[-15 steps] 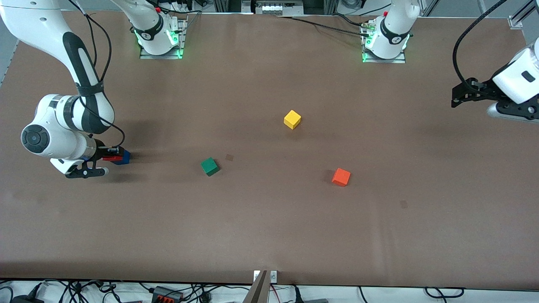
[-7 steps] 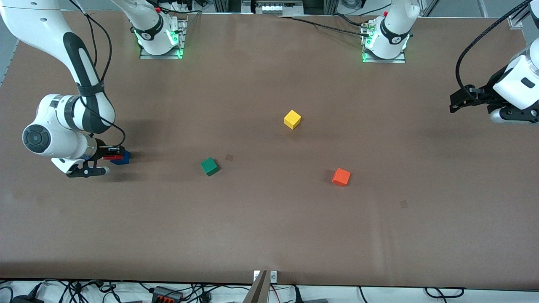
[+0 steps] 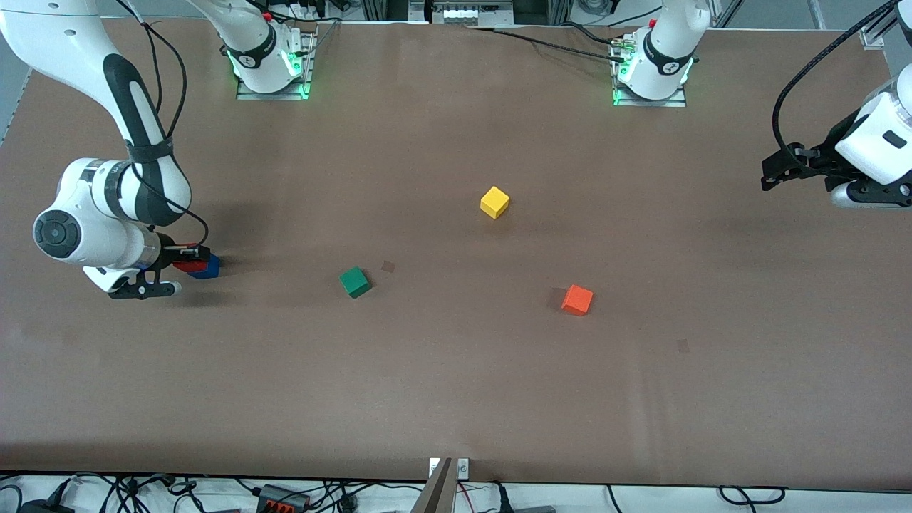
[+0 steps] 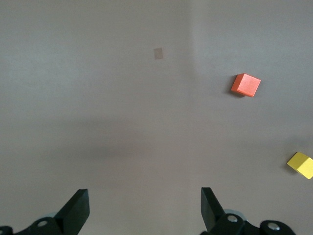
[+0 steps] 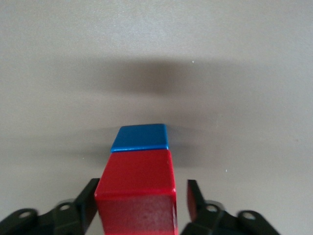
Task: Pass red block to right arm, stack on blue
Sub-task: 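Open the right gripper and raise it away from the stack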
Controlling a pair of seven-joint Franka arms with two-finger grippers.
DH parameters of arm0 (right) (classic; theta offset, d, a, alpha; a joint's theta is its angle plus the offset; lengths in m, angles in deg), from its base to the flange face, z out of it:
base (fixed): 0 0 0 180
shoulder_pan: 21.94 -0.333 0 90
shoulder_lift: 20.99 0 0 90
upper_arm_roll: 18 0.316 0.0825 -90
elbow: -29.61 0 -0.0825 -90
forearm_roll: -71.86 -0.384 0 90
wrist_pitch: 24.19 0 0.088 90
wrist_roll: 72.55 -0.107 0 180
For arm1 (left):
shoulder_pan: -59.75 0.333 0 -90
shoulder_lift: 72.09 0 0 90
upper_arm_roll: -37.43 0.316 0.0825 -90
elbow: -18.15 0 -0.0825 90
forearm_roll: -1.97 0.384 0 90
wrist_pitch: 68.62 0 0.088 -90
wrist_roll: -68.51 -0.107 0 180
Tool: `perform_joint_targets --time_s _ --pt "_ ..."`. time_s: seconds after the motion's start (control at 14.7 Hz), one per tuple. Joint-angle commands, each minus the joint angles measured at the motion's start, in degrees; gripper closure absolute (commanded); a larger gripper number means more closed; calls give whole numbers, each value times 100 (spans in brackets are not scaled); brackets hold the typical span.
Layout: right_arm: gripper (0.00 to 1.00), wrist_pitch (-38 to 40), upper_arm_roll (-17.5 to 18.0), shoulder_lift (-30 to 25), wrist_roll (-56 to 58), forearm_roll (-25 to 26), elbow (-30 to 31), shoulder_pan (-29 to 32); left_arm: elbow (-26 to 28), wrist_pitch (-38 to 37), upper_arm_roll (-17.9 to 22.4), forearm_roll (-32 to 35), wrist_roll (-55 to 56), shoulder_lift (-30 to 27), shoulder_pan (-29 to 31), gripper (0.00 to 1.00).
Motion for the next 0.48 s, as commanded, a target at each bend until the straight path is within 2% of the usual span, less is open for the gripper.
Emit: perform_joint_targets --time_s 0.0,0.41 --pt "0 519 86 -257 -553 71 -199 11 58 -50 -15 -39 55 -130 24 0" --pt "0 2108 112 -249 -528 9 -1814 -60 58 -59 -33 -39 90 -130 15 0"
